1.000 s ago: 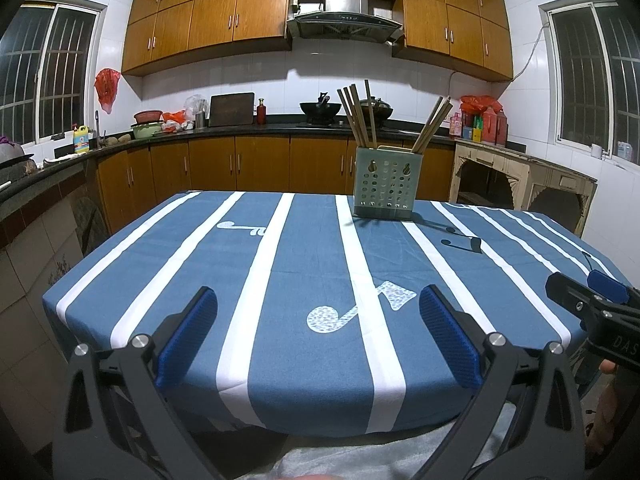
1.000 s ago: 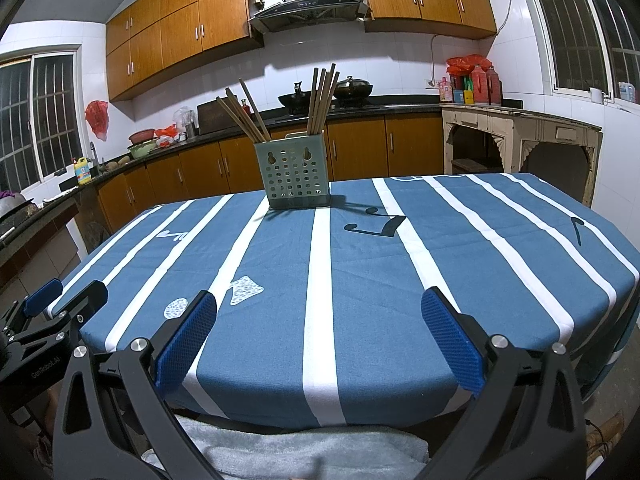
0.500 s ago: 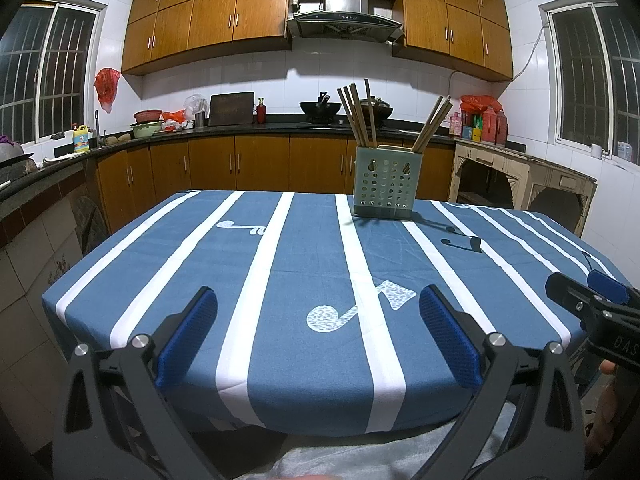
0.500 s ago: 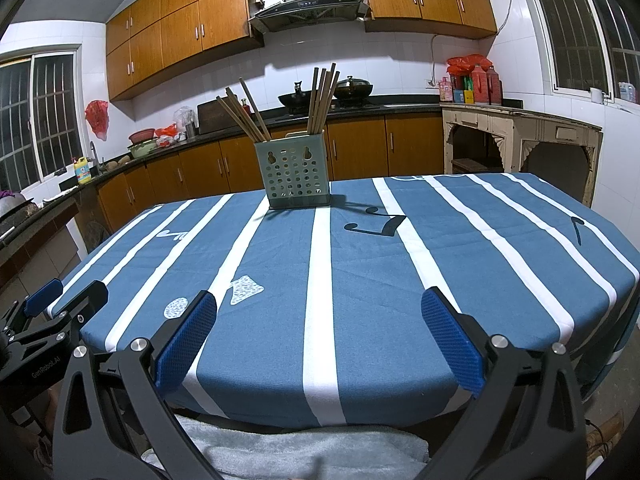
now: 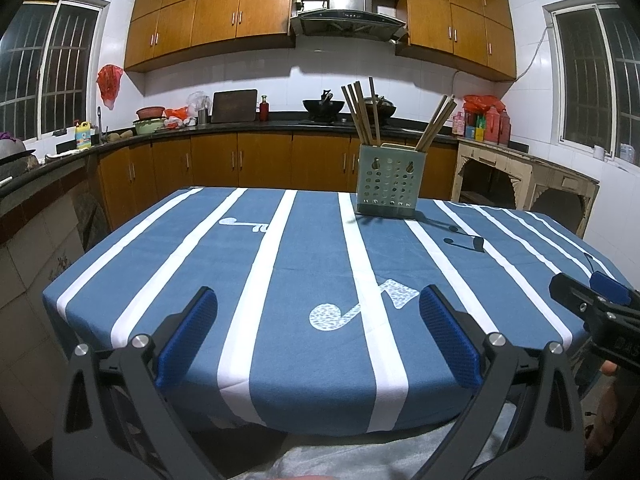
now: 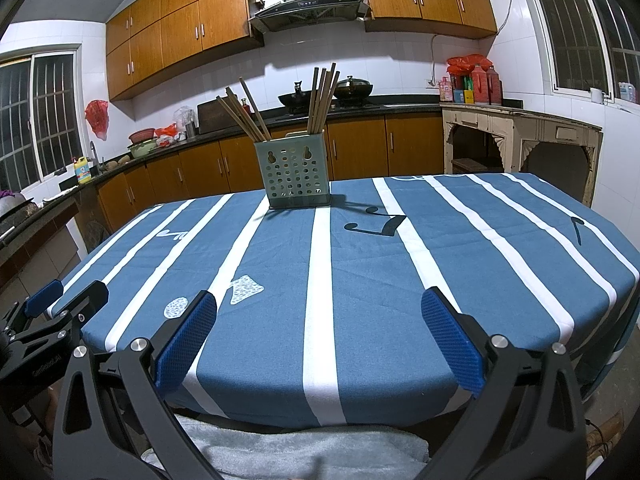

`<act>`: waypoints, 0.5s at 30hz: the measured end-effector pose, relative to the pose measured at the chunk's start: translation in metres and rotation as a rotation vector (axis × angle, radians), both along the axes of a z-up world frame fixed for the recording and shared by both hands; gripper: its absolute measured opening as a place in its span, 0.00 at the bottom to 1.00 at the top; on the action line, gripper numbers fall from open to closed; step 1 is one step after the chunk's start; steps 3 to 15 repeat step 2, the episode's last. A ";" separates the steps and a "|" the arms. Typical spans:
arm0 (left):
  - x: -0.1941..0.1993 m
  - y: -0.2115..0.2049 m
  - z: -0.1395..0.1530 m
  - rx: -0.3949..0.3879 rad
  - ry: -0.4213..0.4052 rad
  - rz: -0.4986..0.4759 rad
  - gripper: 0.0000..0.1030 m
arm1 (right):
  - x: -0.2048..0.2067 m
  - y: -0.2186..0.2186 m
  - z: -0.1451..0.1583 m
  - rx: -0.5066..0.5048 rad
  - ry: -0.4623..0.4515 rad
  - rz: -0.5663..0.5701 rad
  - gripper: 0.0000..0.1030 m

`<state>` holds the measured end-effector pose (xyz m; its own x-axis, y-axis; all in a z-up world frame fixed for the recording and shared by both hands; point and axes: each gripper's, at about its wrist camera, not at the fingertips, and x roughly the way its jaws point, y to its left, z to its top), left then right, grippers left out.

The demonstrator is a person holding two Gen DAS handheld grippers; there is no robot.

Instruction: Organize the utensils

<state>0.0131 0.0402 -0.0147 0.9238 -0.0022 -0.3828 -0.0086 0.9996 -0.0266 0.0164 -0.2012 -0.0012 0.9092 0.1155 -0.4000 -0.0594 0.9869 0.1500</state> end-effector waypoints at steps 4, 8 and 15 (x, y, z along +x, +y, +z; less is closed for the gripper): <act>-0.002 0.000 0.000 0.002 0.001 -0.003 0.96 | 0.000 0.000 0.000 0.000 0.000 0.000 0.98; -0.002 0.000 0.000 0.002 0.001 -0.003 0.96 | 0.000 0.000 0.000 0.000 0.000 0.000 0.98; -0.002 0.000 0.000 0.002 0.001 -0.003 0.96 | 0.000 0.000 0.000 0.000 0.000 0.000 0.98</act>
